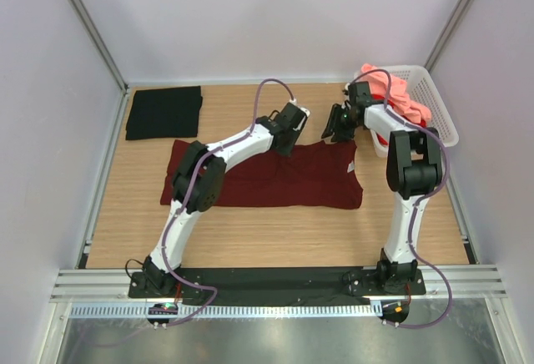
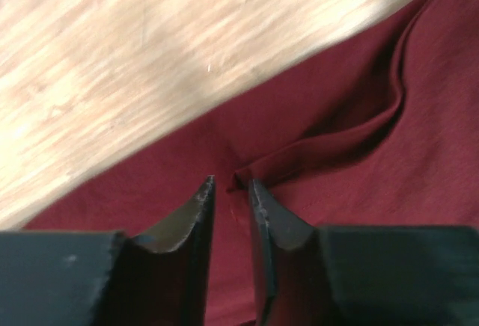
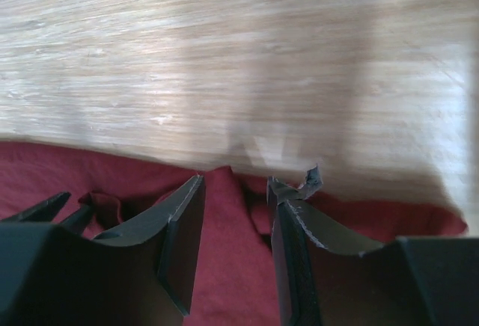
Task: Fold and stack the t-shirts
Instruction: Fold the tshirt
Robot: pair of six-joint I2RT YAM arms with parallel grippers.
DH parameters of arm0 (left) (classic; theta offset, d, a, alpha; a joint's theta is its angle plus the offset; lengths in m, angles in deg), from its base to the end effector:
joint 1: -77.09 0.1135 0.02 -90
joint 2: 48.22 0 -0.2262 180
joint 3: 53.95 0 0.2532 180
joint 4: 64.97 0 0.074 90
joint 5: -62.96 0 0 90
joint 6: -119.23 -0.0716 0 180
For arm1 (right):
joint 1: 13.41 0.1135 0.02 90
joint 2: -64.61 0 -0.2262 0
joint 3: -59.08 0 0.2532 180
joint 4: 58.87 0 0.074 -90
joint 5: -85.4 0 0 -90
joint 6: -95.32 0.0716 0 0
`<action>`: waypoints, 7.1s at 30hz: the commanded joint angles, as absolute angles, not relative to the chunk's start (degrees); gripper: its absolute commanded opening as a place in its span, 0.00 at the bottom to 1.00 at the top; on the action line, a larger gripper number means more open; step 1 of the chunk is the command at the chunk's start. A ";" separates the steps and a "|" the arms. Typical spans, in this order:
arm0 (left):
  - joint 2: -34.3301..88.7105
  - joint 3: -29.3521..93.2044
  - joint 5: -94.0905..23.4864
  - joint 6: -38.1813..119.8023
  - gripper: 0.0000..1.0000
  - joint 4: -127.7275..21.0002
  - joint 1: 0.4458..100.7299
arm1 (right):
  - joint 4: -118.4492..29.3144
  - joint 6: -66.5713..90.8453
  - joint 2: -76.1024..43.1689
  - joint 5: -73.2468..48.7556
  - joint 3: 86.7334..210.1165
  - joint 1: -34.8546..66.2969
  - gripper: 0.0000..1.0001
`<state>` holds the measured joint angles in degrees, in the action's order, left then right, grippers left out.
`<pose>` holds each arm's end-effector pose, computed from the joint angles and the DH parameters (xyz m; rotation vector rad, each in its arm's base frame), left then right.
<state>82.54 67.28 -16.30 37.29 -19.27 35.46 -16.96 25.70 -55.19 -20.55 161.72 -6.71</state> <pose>0.3824 -0.3220 0.1243 0.6548 2.4270 -0.1162 0.4424 0.0718 0.1126 0.2122 2.6257 0.5290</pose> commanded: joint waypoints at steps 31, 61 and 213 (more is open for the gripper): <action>54.89 27.44 -12.72 74.57 0.50 -10.56 52.48 | -9.65 44.87 -19.58 15.69 117.35 0.13 0.41; 55.75 32.45 -22.83 68.86 0.58 -7.41 69.52 | 5.37 84.34 -42.42 13.49 153.03 5.05 0.57; 51.01 19.87 -28.97 78.54 0.35 -14.34 32.97 | -7.28 33.02 -76.63 16.32 195.31 1.36 0.65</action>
<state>50.41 19.52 -25.08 72.61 -11.21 34.61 -3.80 39.08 -75.06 14.71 193.36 2.89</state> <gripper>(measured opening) 0.358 0.650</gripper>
